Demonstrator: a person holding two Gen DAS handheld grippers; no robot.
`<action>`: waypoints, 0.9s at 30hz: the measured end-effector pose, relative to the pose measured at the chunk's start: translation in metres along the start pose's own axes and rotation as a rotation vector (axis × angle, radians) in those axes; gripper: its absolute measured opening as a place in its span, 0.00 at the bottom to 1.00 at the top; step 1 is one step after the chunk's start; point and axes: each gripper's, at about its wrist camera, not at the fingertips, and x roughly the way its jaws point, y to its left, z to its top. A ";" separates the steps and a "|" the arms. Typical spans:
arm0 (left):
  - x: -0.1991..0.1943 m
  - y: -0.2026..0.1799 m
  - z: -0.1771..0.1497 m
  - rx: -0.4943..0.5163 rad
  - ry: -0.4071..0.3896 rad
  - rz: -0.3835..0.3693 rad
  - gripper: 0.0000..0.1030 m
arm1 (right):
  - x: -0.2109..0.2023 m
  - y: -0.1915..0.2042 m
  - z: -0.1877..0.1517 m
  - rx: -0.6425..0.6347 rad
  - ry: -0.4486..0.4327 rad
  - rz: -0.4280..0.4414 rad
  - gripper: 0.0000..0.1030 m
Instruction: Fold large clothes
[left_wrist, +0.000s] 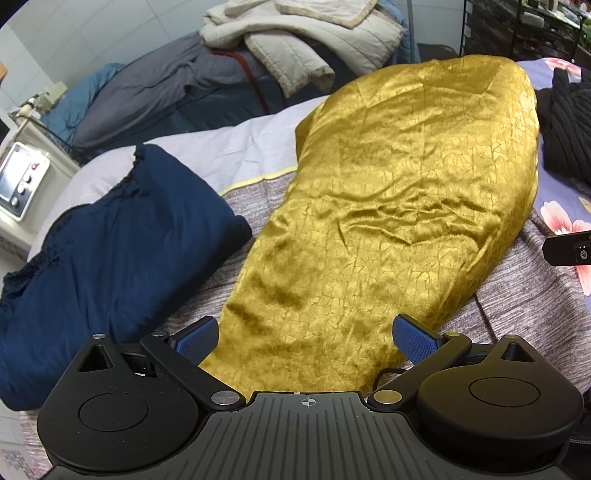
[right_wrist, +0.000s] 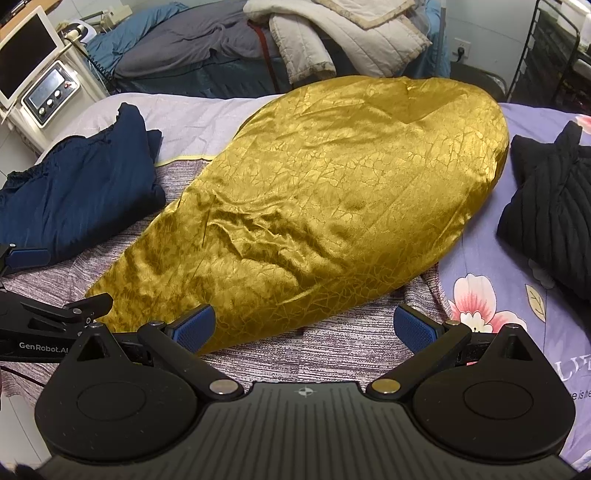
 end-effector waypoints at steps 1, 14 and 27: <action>0.001 0.000 0.000 -0.001 0.002 0.000 1.00 | 0.000 0.000 0.000 -0.001 -0.005 0.001 0.99; 0.006 -0.001 0.000 -0.004 0.012 -0.006 1.00 | 0.004 0.001 0.000 0.005 -0.001 0.016 0.99; 0.015 0.000 0.002 -0.010 0.023 -0.015 1.00 | 0.009 0.002 0.003 0.001 -0.004 0.026 0.99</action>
